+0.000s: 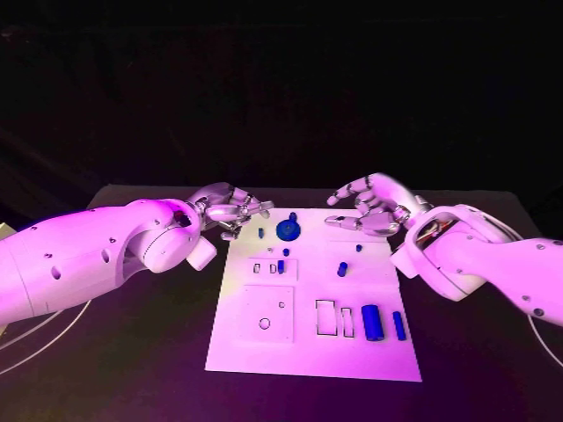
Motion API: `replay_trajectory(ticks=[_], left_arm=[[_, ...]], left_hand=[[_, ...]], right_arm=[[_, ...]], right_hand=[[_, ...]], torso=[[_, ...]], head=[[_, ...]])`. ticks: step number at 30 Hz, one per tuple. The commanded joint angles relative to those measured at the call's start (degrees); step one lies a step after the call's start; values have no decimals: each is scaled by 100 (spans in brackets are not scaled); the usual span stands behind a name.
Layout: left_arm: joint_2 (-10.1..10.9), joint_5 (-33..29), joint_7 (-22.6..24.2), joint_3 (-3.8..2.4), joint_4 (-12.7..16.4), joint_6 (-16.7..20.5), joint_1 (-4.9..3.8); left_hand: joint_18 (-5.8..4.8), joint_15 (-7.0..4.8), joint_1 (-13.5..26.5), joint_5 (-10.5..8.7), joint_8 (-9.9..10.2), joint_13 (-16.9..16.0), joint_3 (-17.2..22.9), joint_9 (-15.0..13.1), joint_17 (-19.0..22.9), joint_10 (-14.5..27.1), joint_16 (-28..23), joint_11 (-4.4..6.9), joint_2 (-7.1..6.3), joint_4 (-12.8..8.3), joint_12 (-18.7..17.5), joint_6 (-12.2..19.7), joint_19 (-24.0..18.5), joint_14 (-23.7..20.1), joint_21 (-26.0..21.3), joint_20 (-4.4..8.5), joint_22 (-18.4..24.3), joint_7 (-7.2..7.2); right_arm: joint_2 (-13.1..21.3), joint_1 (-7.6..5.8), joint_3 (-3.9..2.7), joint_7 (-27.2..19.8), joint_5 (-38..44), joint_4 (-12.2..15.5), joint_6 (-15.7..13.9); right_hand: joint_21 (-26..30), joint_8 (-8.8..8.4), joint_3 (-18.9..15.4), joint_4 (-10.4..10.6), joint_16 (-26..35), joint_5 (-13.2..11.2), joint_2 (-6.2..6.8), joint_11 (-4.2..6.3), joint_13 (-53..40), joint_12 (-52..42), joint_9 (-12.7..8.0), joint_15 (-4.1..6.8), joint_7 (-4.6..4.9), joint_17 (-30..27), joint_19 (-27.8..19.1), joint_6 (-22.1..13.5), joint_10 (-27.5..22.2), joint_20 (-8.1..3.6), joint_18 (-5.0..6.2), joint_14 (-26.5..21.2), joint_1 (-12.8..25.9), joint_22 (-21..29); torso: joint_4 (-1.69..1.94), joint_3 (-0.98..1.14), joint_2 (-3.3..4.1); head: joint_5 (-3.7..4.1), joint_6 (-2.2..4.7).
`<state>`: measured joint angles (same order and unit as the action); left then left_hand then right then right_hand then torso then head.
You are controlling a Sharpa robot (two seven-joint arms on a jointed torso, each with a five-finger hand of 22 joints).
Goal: Assemble the parts on the task board
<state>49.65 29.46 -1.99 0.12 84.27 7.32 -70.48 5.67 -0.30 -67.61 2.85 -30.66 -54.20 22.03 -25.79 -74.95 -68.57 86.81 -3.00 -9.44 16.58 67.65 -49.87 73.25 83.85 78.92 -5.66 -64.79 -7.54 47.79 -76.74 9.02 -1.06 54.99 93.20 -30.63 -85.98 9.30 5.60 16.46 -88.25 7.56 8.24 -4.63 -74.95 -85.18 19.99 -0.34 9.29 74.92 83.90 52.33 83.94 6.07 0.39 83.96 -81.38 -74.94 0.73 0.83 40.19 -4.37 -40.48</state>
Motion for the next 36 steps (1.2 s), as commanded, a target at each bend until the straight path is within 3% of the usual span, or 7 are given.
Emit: replay_trajectory(ticks=[1,11,18,28,32,33,36], left_arm=[[-97,1091,-1375,-1,-40,-928,-106],[-684,2142,-2520,184,-384,-1594,-510],[-1094,2425,-2924,267,-681,-1915,-592],[-1480,2565,-3089,352,-995,-2148,-610],[-1638,2550,-3092,412,-1145,-2207,-608],[-1660,2549,-3091,420,-1168,-2215,-608],[-1757,2541,-3085,452,-1267,-2270,-603]], left_hand=[[-62,-38,95,10,-145,-212,-57,-150,-707,-120,66,35,78,6,185,-51,119,274,93,21,-172,74],[-99,-120,311,8,-482,-395,-157,-642,-864,-218,117,123,131,22,360,17,238,350,202,102,-362,167],[-129,-70,525,8,-343,-207,-316,-724,-981,-45,152,58,145,28,237,256,320,396,268,79,-499,92],[-133,-60,611,9,-328,-238,-364,-757,-1009,-58,161,50,191,29,259,256,332,407,281,66,-524,86],[-135,-51,580,13,-291,48,-344,-774,-981,145,152,39,247,16,76,294,332,394,287,56,-534,74],[-134,-48,570,13,-283,81,-337,-778,-976,170,150,36,258,15,53,300,329,391,286,53,-532,71],[-136,-48,568,13,-282,82,-336,-779,-981,172,152,36,260,15,52,301,334,393,289,52,-539,70]], right_arm=[[151,-69,1,-519,-1477,-31,251],[431,-163,1,-670,-2005,-299,139],[420,-171,2,-651,-2008,-415,140],[371,-172,4,-671,-1988,-498,51],[352,-172,5,-722,-1992,-526,-15],[347,-172,5,-730,-1994,-529,-28],[325,-172,6,-769,-2013,-549,-96]], right_hand=[[104,46,-49,7,48,110,-2,33,-1058,61,12,24,-25,933,336,7,149,6,95,461,59,-1179],[428,77,-95,-10,129,210,-22,26,-903,251,16,21,-15,763,163,-74,-20,6,176,412,44,-977],[560,110,-107,-12,180,353,-37,22,-821,349,22,19,-9,667,97,-119,-107,8,205,384,-3,-898],[1434,178,-174,0,605,379,-64,10,-287,987,27,17,9,-54,-320,-286,-634,11,391,146,-37,-364],[3007,325,-218,8,1444,390,-89,-16,642,2057,67,8,30,-1183,-999,-459,-1510,21,680,-311,-99,613],[4331,483,-225,10,2157,398,-96,-25,1427,2949,121,-15,37,-1993,-1577,-493,-2261,42,888,-738,-139,1455],[5167,619,-229,9,2674,412,-105,-28,2002,3480,157,-23,45,-2464,-1796,-593,-2641,52,990,-946,-166,2038]], torso=[[-25,35,-50],[-13,91,-104],[-17,101,-121],[-15,78,-95],[-10,74,-97],[-10,71,-94],[-29,71,-83]], head=[[-36,-17],[-27,-84],[-53,-137],[-54,-169],[-44,-187],[-45,-188],[-55,-194]])
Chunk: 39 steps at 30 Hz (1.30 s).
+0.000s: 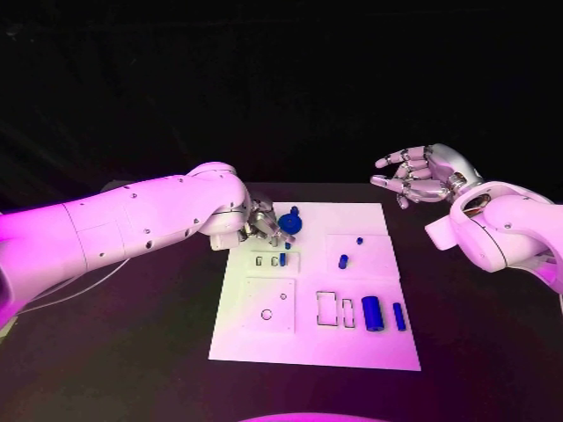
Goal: Assemble the parts on the task board
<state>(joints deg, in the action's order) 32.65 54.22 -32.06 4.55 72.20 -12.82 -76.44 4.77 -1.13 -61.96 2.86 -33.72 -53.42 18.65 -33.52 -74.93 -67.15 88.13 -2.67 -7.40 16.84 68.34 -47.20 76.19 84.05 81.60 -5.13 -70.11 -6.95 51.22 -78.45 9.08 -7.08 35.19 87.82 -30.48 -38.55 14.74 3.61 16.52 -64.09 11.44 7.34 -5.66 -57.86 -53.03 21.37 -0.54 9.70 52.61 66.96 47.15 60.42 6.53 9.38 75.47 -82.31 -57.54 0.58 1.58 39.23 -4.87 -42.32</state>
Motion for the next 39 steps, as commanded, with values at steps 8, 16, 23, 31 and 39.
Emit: replay_trajectory(ticks=[8,16,23,31,39], left_arm=[[-169,43,-75,53,-138,-405,2],[-182,-11,-44,68,-146,-569,6],[-187,-43,-7,78,-134,-721,11],[-175,-50,-4,84,-128,-817,13],[-171,-51,-10,86,-95,-836,14]], left_hand=[[-51,36,6,10,25,-4,0,-9,-1002,24,26,2,56,-7,-13,33,55,381,31,-1,-31,10],[-52,39,-70,12,20,-6,26,-42,-1023,19,33,5,70,-23,-12,1,59,389,40,-8,-47,17],[-50,29,-262,11,5,40,137,-109,-1024,43,32,22,93,-30,-40,-72,43,386,43,-12,-47,39],[-52,16,-313,12,-20,34,186,-148,-1063,27,45,40,99,-27,-35,-135,46,403,50,-9,-60,61],[-53,1,-377,12,-35,34,244,-180,-1079,11,50,59,103,-33,-33,-178,50,410,57,-3,-73,83]], right_arm=[[-53,0,0,-187,-64,-48,-164],[-83,6,4,-164,-69,-92,-165],[-108,11,8,-139,-76,-116,-145],[-114,13,11,-113,-71,-127,-127],[-131,19,14,-84,-57,-153,-110]], right_hand=[[957,221,-40,3,990,40,-21,47,778,559,35,-29,30,-806,-75,-270,-490,25,113,-335,-99,739],[1022,252,-44,5,1098,41,-24,44,840,565,36,-31,34,-869,-43,-305,-497,25,113,-351,-97,802],[1070,281,-42,3,1184,49,-31,44,887,569,38,-31,34,-920,-20,-321,-503,25,113,-363,-102,850],[1097,299,-41,3,1236,55,-32,45,914,571,40,-30,33,-950,-7,-325,-506,24,113,-371,-106,876],[1130,325,-36,2,1291,64,-38,47,948,570,42,-28,30,-976,13,-329,-504,22,113,-371,-114,909]], torso=[[-23,-3,25],[-9,-1,19],[-18,-5,12],[-18,-4,14],[-17,-2,18]], head=[[-14,-20],[-8,-50],[-20,-62],[-20,-64],[-21,-75]])
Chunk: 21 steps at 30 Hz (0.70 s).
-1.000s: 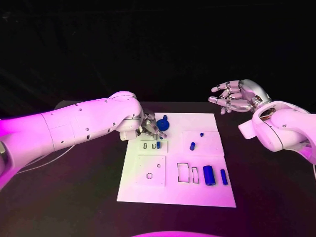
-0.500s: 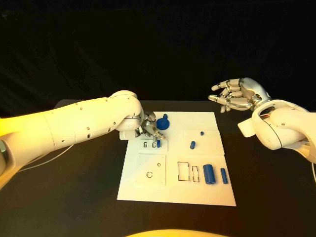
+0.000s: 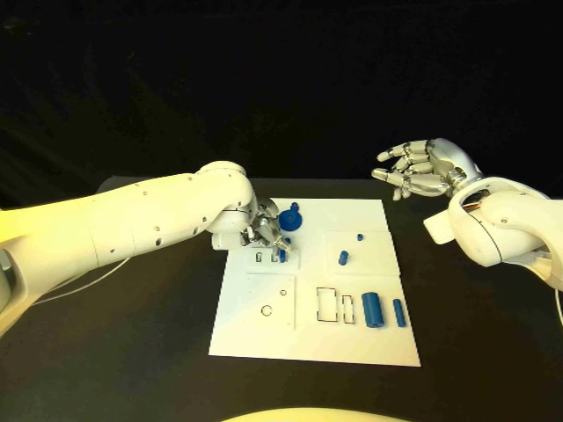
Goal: Assemble the parts on the task board
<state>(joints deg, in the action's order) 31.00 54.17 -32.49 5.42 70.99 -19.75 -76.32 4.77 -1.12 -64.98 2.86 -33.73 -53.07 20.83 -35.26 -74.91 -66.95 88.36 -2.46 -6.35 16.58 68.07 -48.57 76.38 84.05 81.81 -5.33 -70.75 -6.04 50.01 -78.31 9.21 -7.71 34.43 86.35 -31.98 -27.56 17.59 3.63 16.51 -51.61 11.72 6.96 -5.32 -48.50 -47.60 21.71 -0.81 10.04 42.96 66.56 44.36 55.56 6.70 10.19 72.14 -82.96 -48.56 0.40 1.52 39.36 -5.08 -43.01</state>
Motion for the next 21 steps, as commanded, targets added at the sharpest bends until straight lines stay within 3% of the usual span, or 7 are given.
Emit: replay_trajectory(ticks=[1,8,11,14,21], left_arm=[[-4,-47,33,-1,28,-143,2],[10,-119,29,-1,26,-87,2],[14,-247,28,-1,12,-3,2],[17,-361,28,0,-2,38,2],[2,-435,21,1,-29,-50,2]], left_hand=[[-53,0,-75,12,-34,-1,26,-6,-1081,-9,27,39,-3,-7,-6,-41,30,410,36,17,-9,-9],[-53,-23,-150,14,-61,5,106,-50,-1098,-27,32,68,5,-14,-10,-96,30,417,40,28,-15,25],[-54,-66,-371,12,-98,27,383,-136,-1106,-34,33,111,95,-52,-32,-123,29,420,45,60,-25,72],[-57,-88,-522,12,-139,51,702,-262,-1106,-33,30,135,112,-82,-55,-82,32,420,52,89,-39,92],[-59,-101,-624,12,-167,60,1045,-377,-1125,-45,35,147,104,-174,-63,-48,34,428,56,102,-50,104]], right_arm=[[-12,6,1,-16,22,-10,41],[-21,11,3,9,38,-27,55],[-25,13,3,16,42,-33,62],[-26,15,4,20,45,-36,65],[-29,18,4,27,47,-37,78]], right_hand=[[31,40,-38,3,43,35,0,13,12,27,9,-1,-4,-11,53,-49,-19,5,32,-37,-49,11],[68,69,-26,-1,89,61,-4,18,51,25,11,4,-8,-20,79,-52,-18,1,32,-26,-71,50],[91,85,-19,-1,109,97,-2,20,76,24,10,6,-9,-13,96,-60,-19,-2,32,-13,-83,74],[143,121,5,0,168,244,2,23,137,16,8,11,-10,-9,137,-81,-21,-8,31,9,-108,129],[166,139,20,0,186,308,8,25,166,11,6,13,-12,3,156,-88,-22,-11,30,23,-119,153]], torso=[[1,4,5],[4,3,5],[1,4,4],[-1,5,5],[-5,8,5]], head=[[-1,-9],[-4,-21],[-12,-25],[-9,-31],[-9,-37]])
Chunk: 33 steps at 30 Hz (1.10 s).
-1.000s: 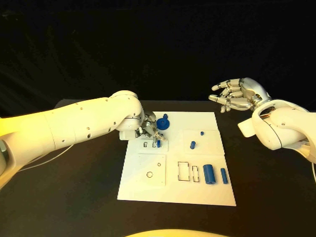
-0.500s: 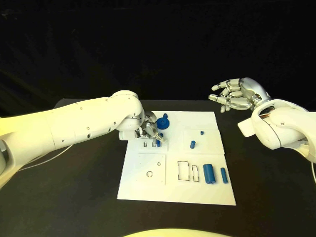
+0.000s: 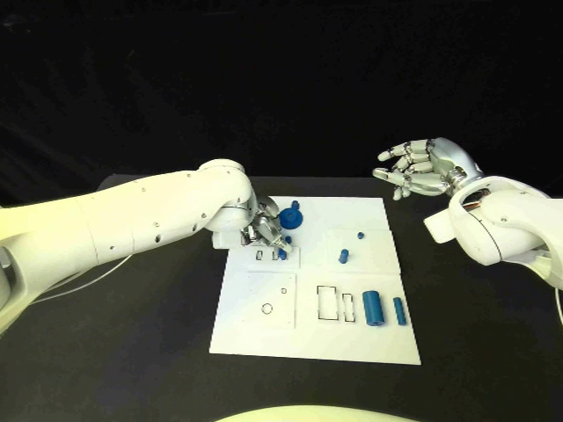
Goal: Assemble the parts on the task board
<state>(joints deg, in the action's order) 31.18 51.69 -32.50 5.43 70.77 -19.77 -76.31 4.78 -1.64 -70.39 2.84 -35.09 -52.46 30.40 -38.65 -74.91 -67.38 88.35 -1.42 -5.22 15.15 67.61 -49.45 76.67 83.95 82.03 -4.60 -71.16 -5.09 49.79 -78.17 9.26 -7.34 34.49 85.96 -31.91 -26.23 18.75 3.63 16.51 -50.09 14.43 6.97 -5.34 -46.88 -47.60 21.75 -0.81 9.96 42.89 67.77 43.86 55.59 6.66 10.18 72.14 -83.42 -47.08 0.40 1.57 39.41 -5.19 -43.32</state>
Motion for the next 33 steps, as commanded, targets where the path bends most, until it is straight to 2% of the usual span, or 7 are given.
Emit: replay_trajectory(ticks=[1,8,15,20,22,28,33], left_arm=[[-20,-192,20,1,-13,-69,1],[-31,-204,19,11,-37,-131,3],[3,-210,85,18,-14,-78,7],[91,-333,262,19,109,191,13],[158,-402,331,18,205,346,17],[420,-536,372,14,556,892,25],[664,-465,421,8,857,1305,35]], left_hand=[[-62,-50,-93,13,-36,-2,163,-63,-1128,-7,36,45,-27,-60,-17,47,9,438,37,31,-18,13],[-62,-50,-86,12,-41,0,216,-86,-1139,-10,39,45,-64,-81,-18,49,10,443,38,32,-20,12],[-64,-77,-175,37,-69,13,1051,-277,-1171,-41,46,73,-265,-569,-45,81,16,456,47,53,-43,36],[-74,-78,-23,757,-195,-54,1692,-523,-1324,-205,98,68,-520,-1121,-30,55,55,525,75,58,-97,13],[-94,-99,47,1287,-244,-211,1796,-584,-1485,-371,156,90,-621,-1257,74,-47,131,595,122,74,-193,25],[-136,-171,259,1972,-262,-441,1950,-682,-1509,-660,165,170,-767,-1471,208,-261,300,605,219,146,-400,100],[-163,-212,333,2269,-259,-534,1975,-718,-1509,-774,165,210,-849,-1544,254,-361,393,605,270,184,-518,140]], right_arm=[[-6,4,0,-9,40,2,74],[-5,6,1,0,42,3,87],[-2,10,2,4,44,5,94],[6,14,2,2,44,12,89],[13,16,3,0,44,17,86],[46,20,4,2,43,45,74],[77,21,5,2,37,67,68]], right_hand=[[33,23,20,0,35,37,7,28,4,11,1,14,-4,9,35,-38,-25,-6,31,23,-73,5],[33,23,20,0,35,37,7,28,4,11,1,14,-4,9,35,-38,-25,-6,31,23,-73,5],[39,30,24,0,37,52,8,28,12,9,1,15,-5,16,41,-38,-25,-7,31,28,-76,11],[41,32,27,1,40,58,7,29,16,9,1,15,-5,17,44,-38,-24,-8,31,30,-76,14],[44,36,29,2,43,65,6,29,20,8,1,15,-5,19,46,-38,-24,-8,31,32,-76,17],[49,37,32,5,48,73,5,29,26,6,0,15,-4,19,51,-42,-23,-9,31,34,-72,22],[56,39,34,11,55,82,0,28,35,4,-3,15,-3,23,57,-50,-22,-9,31,39,-58,30]], torso=[[-5,2,0],[-5,0,-2],[4,0,-4],[3,-3,-4],[-1,-4,-2],[6,0,1],[15,2,-1]], head=[[6,-8],[13,-12],[20,-12],[17,-7],[16,-9],[16,5],[17,2]])
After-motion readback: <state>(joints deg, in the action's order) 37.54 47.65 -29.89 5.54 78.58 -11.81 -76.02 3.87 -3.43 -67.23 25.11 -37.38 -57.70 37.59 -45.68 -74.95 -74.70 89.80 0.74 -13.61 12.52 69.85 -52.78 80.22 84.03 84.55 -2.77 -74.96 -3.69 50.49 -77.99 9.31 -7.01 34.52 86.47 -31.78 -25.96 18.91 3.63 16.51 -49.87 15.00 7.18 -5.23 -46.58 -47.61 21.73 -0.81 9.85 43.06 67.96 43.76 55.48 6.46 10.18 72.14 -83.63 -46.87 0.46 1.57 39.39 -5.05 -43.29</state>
